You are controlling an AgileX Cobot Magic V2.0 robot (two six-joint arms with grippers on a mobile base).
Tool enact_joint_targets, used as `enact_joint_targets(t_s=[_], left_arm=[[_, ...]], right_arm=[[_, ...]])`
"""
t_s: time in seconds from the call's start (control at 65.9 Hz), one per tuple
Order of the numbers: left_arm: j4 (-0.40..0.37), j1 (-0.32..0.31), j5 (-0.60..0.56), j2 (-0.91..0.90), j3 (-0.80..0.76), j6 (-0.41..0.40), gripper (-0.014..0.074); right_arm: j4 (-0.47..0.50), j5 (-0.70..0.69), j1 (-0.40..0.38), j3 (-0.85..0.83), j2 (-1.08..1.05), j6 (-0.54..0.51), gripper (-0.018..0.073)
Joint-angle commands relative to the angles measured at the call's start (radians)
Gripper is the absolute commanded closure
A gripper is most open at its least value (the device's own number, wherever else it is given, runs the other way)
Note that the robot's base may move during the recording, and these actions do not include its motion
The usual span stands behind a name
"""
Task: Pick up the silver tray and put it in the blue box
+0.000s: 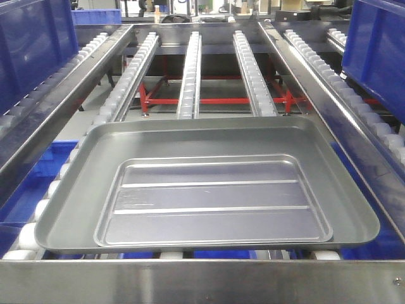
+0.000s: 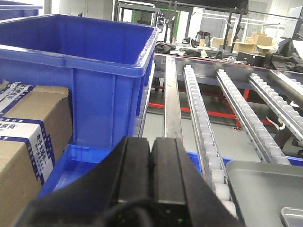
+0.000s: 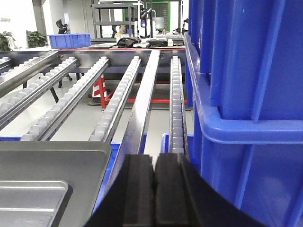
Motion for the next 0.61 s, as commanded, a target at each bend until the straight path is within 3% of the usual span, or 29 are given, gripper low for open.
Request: enact_joint_targets(t_s=[0.0,0.592], left_arm=[[-0.007,-0.004,-0.083,-0.016,-0.003,-0.01,0.07],[-0.007,-0.004,-0.08,-0.016,-0.003,-0.01,0.07]], right_arm=[[-0.001,-0.091,-0.004,-0.006,-0.021,-0.01,0.051],[-0.001,-0.09,-0.004,-0.006,-0.021,-0.01,0.051]])
